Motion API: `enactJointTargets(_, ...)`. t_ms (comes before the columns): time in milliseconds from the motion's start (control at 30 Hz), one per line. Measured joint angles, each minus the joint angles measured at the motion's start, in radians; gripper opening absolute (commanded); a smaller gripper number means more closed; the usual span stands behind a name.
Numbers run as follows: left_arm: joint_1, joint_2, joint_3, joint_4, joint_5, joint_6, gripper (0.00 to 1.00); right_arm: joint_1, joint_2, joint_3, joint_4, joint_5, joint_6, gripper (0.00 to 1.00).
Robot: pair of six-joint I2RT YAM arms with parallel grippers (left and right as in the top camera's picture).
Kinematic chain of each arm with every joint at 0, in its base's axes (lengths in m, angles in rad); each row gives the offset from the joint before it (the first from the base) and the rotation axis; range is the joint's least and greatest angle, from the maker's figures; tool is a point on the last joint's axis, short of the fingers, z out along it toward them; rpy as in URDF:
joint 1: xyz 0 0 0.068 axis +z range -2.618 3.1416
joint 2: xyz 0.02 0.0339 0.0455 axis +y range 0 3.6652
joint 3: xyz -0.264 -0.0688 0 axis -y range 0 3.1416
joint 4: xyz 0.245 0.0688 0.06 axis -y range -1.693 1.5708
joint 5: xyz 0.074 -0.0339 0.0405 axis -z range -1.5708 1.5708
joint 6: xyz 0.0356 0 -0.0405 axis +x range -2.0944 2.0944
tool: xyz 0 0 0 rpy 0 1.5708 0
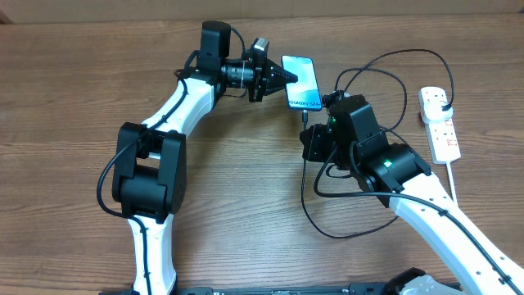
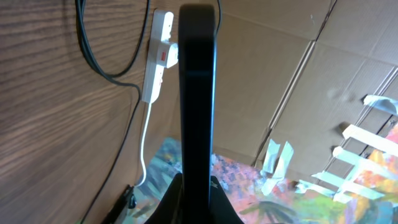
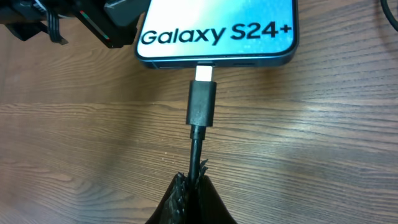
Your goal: Plug charger to phone and switch on socket
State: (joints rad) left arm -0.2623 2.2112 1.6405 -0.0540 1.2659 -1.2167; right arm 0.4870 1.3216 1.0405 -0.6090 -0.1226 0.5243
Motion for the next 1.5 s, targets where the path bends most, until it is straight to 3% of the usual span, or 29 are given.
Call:
enactJointTargets(433, 0.002, 0.0, 0.0, 0.003, 0.0, 0.151, 0.04, 0.008, 0.0, 0.0, 0.014, 0.019, -0.003, 0.04)
enactJointTargets(833, 0.008, 0.0, 0.0, 0.007, 0.043, 0.036, 0.04, 0.013, 0.0, 0.0, 0.017, 0.018, -0.055, 0.04)
enactJointTargets(1067, 0.013, 0.0, 0.0, 0.01, 0.053, 0.09, 0.04, 0.013, 0.0, 0.0, 0.049, 0.024, -0.071, 0.04)
enactJointTargets(1233, 0.0, 0.0, 0.0, 0.002, 0.14, 0.114, 0.04, 0.008, 0.001, 0.0, 0.053, 0.06, -0.075, 0.04)
enactJointTargets(1500, -0.004, 0.0, 0.0, 0.002, 0.128, 0.117, 0.04, 0.008, 0.001, 0.0, 0.024, 0.023, -0.077, 0.04)
